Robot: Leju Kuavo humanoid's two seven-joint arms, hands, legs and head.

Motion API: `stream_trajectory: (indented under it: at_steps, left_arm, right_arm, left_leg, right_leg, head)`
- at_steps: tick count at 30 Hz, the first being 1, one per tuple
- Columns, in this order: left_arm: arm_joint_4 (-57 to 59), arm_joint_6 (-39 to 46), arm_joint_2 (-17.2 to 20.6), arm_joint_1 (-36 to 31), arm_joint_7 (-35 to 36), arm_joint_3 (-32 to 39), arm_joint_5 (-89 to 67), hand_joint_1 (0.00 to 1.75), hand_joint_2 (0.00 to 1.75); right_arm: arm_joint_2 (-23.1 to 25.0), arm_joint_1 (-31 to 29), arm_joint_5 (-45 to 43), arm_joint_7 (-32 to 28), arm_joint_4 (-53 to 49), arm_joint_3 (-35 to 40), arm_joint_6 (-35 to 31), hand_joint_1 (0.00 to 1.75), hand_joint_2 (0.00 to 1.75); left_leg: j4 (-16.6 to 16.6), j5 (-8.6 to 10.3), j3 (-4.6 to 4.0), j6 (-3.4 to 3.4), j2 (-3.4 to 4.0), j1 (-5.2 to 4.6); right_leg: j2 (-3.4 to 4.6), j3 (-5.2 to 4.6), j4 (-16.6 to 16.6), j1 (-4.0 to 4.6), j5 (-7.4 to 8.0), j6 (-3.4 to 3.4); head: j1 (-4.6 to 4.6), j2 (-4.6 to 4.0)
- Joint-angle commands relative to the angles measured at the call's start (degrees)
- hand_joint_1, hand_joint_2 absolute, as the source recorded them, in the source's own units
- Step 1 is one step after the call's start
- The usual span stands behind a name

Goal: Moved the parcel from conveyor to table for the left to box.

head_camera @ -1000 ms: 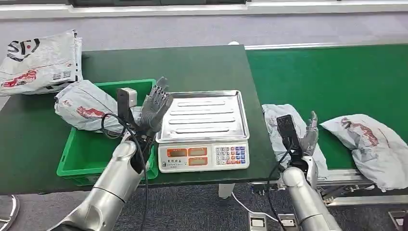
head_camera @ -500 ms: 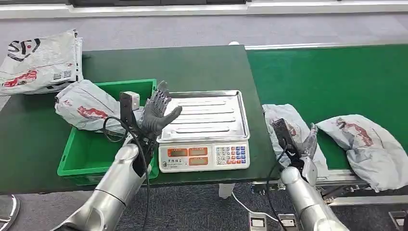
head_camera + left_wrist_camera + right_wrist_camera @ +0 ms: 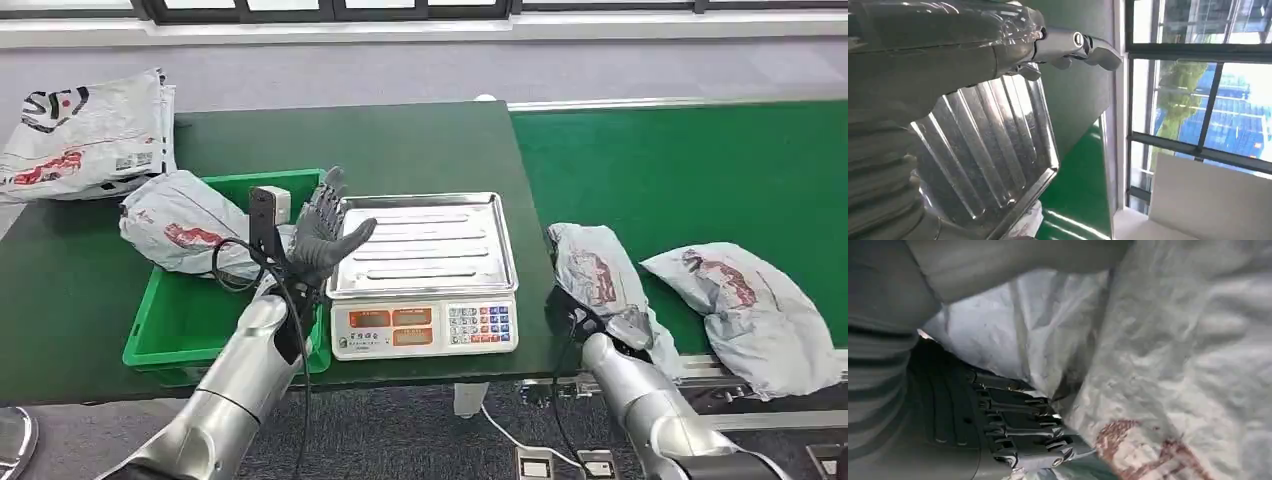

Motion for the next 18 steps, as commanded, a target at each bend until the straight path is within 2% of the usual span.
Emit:
stream_trajectory:
  at_steps: [1, 2, 6, 7, 8, 9, 11, 18]
  left_arm:
    - [-2.75, 1.20, 3.89, 2.63, -0.18, -0.61, -1.12, 0.00, 1.75]
    - [-4.00, 1.48, 4.28, 3.54, -0.13, -0.21, -1.35, 0.00, 1.75]
    - [-5.43, 1.57, 4.86, 4.64, -0.02, 0.32, -1.57, 0.00, 1.75]
    - [-5.79, 1.58, 4.81, 4.82, 0.04, 0.38, -1.63, 0.00, 1.75]
    - [-6.29, 1.74, 4.92, 5.17, 0.11, 0.64, -1.71, 0.00, 1.75]
    - [-6.38, 1.74, 5.07, 5.35, 0.10, 0.76, -1.70, 0.00, 1.75]
    - [-7.35, 1.97, 5.27, 6.16, 0.24, 1.33, -2.18, 0.00, 1.75]
    - [-7.56, 1.98, 5.25, 6.28, 0.23, 1.42, -2.25, 0.00, 1.75]
  right_arm:
    - [2.04, 0.89, -0.26, -2.46, 5.59, 0.18, -4.40, 1.75, 1.75]
    - [2.53, 0.36, -0.51, -2.67, 4.70, -0.55, -7.62, 1.75, 1.75]
    - [3.11, -0.66, 0.04, -2.35, 4.03, -0.41, -8.04, 1.75, 1.75]
    - [3.03, -0.42, 0.19, -2.55, 3.44, -0.47, -9.54, 1.75, 1.75]
    - [3.17, -0.34, 0.24, -3.48, 1.97, -0.77, -13.96, 1.75, 1.75]
    - [3.35, -0.94, 0.23, -3.49, 1.93, -0.77, -13.62, 1.75, 1.75]
    - [3.69, -1.37, -0.35, -5.45, -0.31, -1.86, -18.93, 1.75, 1.75]
    - [3.65, -1.42, -0.36, -5.44, -0.52, -1.93, -18.56, 1.75, 1.75]
  left_leg:
    - [-0.14, 0.10, 0.06, -0.01, 0.00, 0.04]
    - [-0.06, 0.03, 0.13, -0.01, 0.07, 0.02]
    - [-0.07, 0.02, 0.12, -0.02, 0.14, 0.00]
    - [-0.16, 0.10, 0.03, -0.02, 0.16, 0.01]
    - [-0.27, 0.19, -0.05, -0.02, 0.19, 0.00]
    - [-0.04, 0.03, 0.05, -0.01, 0.09, 0.02]
    - [-0.18, 0.15, -0.10, -0.02, 0.16, 0.00]
    - [-0.08, 0.10, -0.42, -0.09, 0.11, -0.03]
  right_leg:
    - [-0.02, 0.10, -0.17, 0.04, 0.12, -0.02]
    - [0.05, 0.22, -0.07, 0.02, 0.08, -0.02]
    - [0.13, 0.18, -0.04, 0.00, 0.12, -0.06]
    - [0.17, 0.08, -0.14, 0.01, 0.21, -0.07]
    - [0.21, -0.03, -0.25, 0.01, 0.31, -0.08]
    - [0.12, 0.09, -0.03, 0.02, 0.13, -0.06]
    - [0.19, -0.08, -0.15, 0.00, 0.26, -0.06]
    - [0.14, -0.46, 0.07, -0.09, 0.19, -0.09]
  head:
    - [-0.02, 0.02]
    - [-0.02, 0.00]
    - [-0.02, 0.00]
    - [-0.02, 0.00]
    - [0.00, 0.02]
    - [-0.02, 0.02]
    - [0.00, 0.00]
    - [-0.02, 0.02]
